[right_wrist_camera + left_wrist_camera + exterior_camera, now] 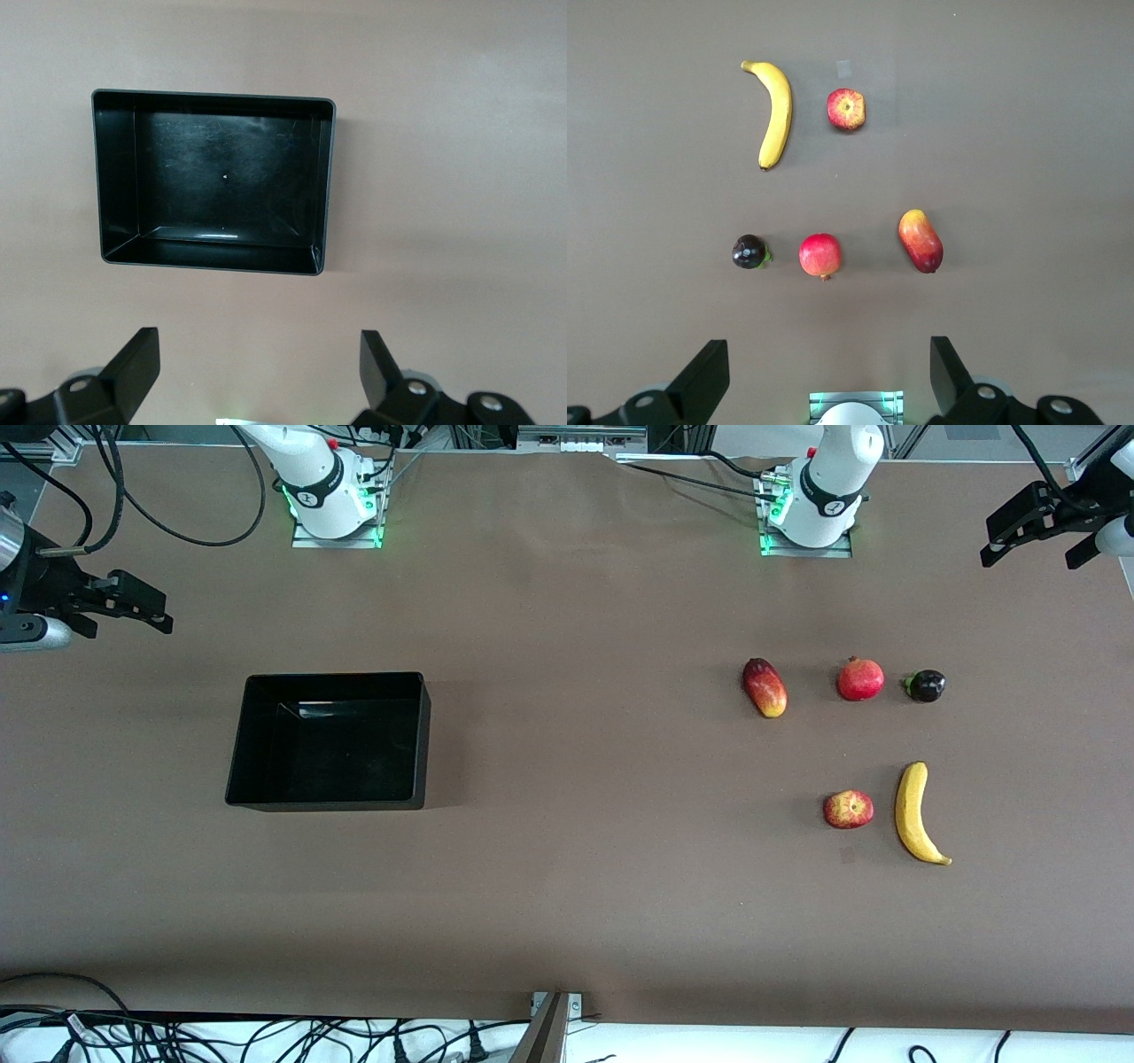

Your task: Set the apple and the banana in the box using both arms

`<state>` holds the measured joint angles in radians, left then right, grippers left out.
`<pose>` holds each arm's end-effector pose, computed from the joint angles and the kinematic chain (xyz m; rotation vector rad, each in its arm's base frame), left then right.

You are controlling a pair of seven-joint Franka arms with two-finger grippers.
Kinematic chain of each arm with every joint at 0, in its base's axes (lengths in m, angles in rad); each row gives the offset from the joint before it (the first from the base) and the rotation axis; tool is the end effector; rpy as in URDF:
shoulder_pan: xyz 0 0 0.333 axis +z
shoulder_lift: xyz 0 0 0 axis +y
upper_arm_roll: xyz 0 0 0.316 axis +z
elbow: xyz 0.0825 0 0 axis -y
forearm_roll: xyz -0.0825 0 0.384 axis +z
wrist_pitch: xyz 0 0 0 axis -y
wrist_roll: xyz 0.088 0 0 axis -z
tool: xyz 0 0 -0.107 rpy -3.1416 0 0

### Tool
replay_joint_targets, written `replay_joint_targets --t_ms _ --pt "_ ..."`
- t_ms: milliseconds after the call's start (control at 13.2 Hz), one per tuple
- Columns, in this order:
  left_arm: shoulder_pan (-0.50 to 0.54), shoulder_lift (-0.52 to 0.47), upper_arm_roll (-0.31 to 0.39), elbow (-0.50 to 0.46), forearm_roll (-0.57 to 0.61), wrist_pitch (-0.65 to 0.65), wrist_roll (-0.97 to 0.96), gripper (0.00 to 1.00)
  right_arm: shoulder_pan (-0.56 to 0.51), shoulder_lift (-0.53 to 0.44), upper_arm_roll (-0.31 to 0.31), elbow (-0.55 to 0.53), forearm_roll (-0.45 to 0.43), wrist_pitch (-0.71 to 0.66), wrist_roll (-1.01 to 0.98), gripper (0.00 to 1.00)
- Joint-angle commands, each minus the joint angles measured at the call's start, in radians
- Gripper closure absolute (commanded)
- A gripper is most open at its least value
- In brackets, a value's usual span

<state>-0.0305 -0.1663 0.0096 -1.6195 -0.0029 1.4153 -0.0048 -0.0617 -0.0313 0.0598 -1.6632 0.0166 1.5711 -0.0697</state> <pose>0.4845 -0.0100 0.6750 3.1369 -0.0261 -0.0596 0.5422 0.0012 0.5982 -3.1215 -0.1049 0.0942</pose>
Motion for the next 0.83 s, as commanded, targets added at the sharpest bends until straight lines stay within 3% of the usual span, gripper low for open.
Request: replay_joint_targets --t_ms 0,453,755 --pt "-0.011 0.001 0.016 0.007 -0.017 -0.003 0.003 0.0 0.0 -0.005 0.001 0.008 -0.023 -0.006 0.011 0.0" --pt "-0.011 0.001 0.017 0.007 -0.019 -0.003 0.003 0.0 0.0 -0.001 0.0 -0.007 -0.027 -0.006 0.017 0.0" --pt "-0.011 0.001 0.018 0.007 -0.019 -0.003 0.003 0.0 -0.01 0.033 -0.011 -0.22 -0.069 0.214 0.019 0.0"
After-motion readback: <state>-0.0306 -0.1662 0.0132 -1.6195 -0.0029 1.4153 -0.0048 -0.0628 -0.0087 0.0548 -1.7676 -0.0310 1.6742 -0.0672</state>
